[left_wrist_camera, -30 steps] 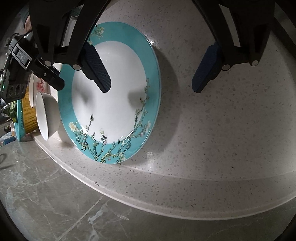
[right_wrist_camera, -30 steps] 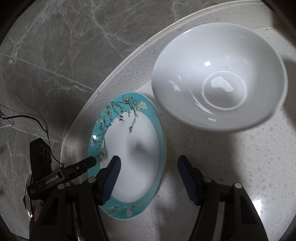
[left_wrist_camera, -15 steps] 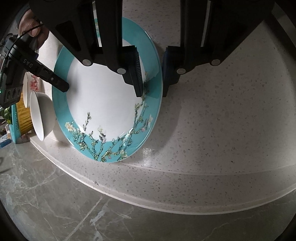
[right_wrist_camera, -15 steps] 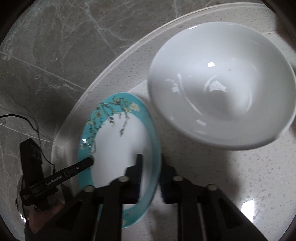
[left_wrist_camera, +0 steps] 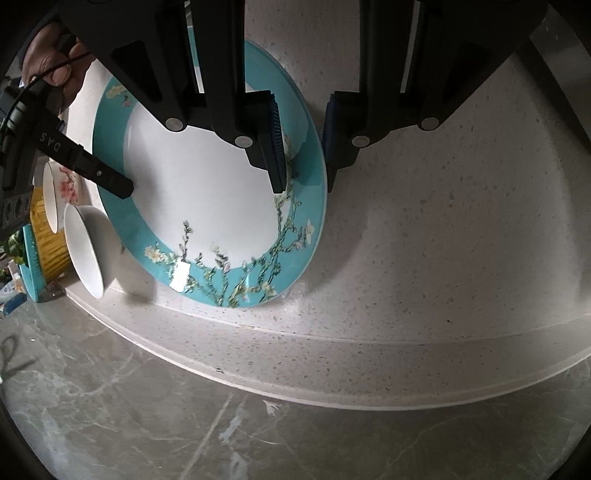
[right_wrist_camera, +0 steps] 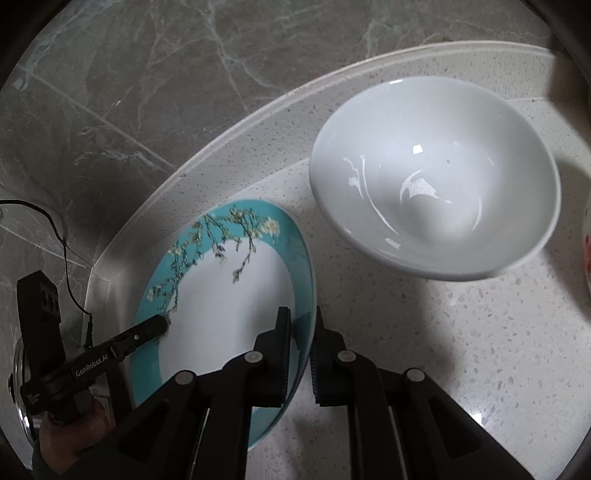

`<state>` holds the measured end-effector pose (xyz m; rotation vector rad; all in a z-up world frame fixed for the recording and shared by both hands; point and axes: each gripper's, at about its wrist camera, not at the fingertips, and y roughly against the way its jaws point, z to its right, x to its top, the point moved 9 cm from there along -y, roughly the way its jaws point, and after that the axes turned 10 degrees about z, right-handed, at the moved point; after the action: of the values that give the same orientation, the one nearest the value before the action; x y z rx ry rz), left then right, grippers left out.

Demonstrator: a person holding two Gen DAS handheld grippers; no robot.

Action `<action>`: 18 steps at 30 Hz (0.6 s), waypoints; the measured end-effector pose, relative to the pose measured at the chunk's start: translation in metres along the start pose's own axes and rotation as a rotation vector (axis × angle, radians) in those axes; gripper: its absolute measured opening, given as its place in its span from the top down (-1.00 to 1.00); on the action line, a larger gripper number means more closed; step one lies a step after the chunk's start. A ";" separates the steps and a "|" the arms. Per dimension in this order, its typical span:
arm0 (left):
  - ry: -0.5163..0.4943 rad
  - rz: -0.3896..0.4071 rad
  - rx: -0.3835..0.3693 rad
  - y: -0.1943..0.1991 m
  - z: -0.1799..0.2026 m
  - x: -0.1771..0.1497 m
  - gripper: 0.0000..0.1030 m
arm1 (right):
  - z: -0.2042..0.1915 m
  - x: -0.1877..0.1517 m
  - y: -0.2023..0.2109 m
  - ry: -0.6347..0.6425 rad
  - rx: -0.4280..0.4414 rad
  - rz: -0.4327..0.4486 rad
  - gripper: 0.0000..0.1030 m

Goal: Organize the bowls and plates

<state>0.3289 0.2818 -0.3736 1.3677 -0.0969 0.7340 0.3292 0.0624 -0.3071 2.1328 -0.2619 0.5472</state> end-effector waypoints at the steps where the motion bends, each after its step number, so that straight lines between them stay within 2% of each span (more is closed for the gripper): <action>1: -0.003 -0.001 0.001 0.001 0.003 -0.001 0.69 | 0.000 -0.001 0.002 0.001 -0.001 0.000 0.78; 7: -0.006 -0.018 -0.010 -0.001 0.008 -0.014 0.70 | 0.002 -0.006 0.006 0.014 -0.007 -0.003 0.79; 12: 0.061 -0.042 -0.042 -0.009 0.001 -0.020 0.70 | 0.000 -0.011 0.006 0.032 -0.009 -0.018 0.80; 18: 0.034 -0.048 -0.035 -0.016 -0.003 -0.017 0.70 | 0.001 -0.016 -0.001 0.061 -0.017 -0.054 0.77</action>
<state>0.3229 0.2775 -0.3962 1.3193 -0.0502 0.7121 0.3152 0.0620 -0.3158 2.0969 -0.1741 0.5753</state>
